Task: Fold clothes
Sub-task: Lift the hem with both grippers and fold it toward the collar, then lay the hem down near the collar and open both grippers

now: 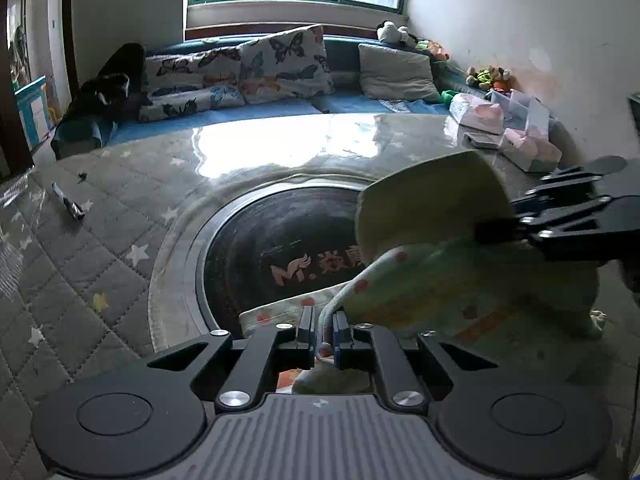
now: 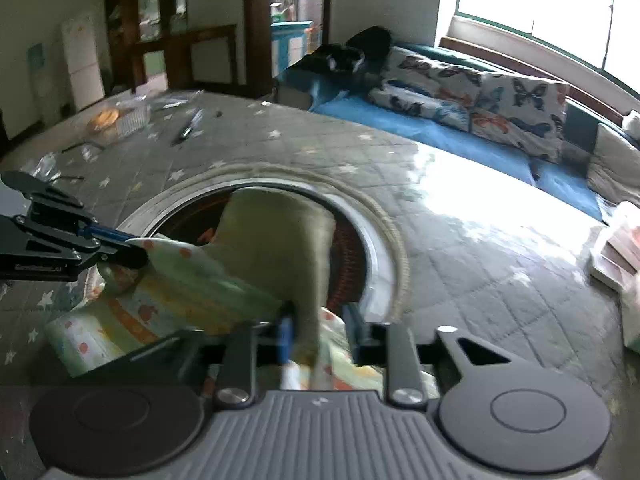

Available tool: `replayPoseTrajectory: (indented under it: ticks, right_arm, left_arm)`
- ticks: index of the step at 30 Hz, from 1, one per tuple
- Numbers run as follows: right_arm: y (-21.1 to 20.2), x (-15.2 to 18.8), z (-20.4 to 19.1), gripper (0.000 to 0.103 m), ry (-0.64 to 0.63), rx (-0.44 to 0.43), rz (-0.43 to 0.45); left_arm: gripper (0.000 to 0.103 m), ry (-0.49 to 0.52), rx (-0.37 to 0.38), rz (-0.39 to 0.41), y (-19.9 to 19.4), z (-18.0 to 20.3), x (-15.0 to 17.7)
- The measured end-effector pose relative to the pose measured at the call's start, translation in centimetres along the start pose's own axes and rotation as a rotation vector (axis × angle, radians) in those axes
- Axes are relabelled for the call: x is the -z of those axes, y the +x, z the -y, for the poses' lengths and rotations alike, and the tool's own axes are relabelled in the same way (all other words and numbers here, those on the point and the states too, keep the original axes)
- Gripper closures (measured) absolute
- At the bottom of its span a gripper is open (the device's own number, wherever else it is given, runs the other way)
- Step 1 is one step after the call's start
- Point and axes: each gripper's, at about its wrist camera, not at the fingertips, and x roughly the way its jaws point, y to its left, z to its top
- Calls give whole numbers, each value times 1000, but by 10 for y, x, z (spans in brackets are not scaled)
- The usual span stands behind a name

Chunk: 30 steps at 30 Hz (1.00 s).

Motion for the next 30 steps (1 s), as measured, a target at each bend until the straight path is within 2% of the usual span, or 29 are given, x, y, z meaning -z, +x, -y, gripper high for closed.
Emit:
replayPoseTrajectory:
  ticks: [2,6,9,14,17,19,21,27,30]
  right_arm:
    - [-13,6,6,60,17,37,27]
    - [-34,20,26,58,88,125,54]
    - [-45,37,46,58,180,89,41]
    - [-51,72,57,59,271,29,1]
    - [-50,87,57,66,315,9,-7]
    - [-49,92,58,78,353,-10,-2]
    - [-50,94,54,95,371,-35,3]
    - [-79,98,43,98,423,-46,61]
    - [-74,108,44,96,435,-31,3]
  left_arm:
    - [81,-6,-17,-3,1,-2,2]
    - [80,-27,-46,-14,7,-7,1]
    - [70,-46,-73,1,6,-10,-2]
    - [68,-96,-124,18,-4,-22,-4]
    - [68,-93,-109,30,-12,-17,-2]
    - [68,-77,-88,34,-15,-7,-1]
    - [68,-59,-60,36,-16,5,-1]
    - [68,-22,-5,29,-12,24,1]
    - [68,-13,10,15,-5,28,1]
